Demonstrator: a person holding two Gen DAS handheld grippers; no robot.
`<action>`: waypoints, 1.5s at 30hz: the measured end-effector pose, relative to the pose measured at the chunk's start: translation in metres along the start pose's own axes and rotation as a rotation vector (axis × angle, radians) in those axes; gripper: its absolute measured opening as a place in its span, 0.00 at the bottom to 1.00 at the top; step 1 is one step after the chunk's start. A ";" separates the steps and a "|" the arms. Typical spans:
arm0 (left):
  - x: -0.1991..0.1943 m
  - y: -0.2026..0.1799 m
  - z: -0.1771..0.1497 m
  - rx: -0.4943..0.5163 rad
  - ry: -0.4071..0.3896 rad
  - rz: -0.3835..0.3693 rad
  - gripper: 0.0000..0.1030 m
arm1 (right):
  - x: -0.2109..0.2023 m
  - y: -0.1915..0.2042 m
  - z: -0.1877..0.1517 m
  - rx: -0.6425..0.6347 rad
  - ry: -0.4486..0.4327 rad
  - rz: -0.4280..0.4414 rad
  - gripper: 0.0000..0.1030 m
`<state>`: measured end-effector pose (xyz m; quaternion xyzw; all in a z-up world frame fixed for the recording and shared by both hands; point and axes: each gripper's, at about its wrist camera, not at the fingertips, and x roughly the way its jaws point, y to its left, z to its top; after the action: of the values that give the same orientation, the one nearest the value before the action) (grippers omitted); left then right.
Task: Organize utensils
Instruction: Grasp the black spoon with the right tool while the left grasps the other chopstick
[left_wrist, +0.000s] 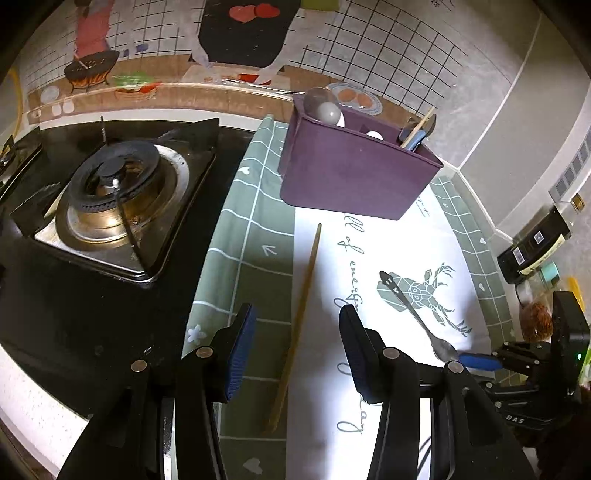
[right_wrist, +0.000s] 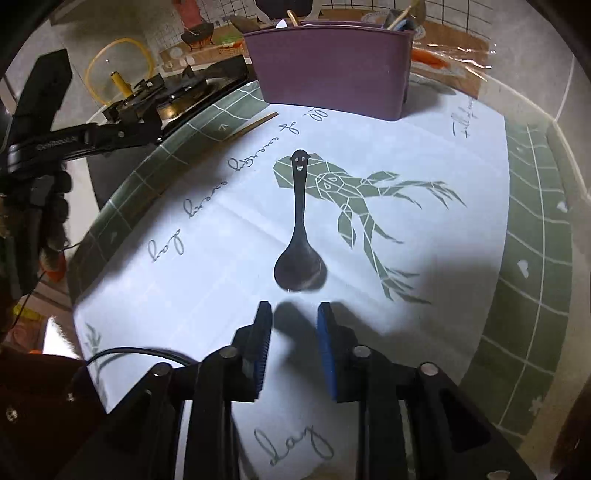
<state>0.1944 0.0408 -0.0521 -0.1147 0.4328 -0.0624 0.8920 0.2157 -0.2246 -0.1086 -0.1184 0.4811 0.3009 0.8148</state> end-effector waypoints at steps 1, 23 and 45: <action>-0.002 0.000 0.000 0.000 -0.002 -0.001 0.47 | 0.001 0.002 0.002 -0.008 -0.006 -0.012 0.24; 0.019 -0.011 -0.003 0.063 0.095 0.027 0.47 | -0.069 0.017 0.076 -0.042 -0.366 -0.132 0.25; 0.081 -0.026 0.040 0.139 0.191 0.061 0.05 | -0.098 0.004 0.087 0.064 -0.442 -0.139 0.25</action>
<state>0.2754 0.0049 -0.0823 -0.0331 0.5136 -0.0757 0.8540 0.2405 -0.2159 0.0201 -0.0564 0.2913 0.2472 0.9224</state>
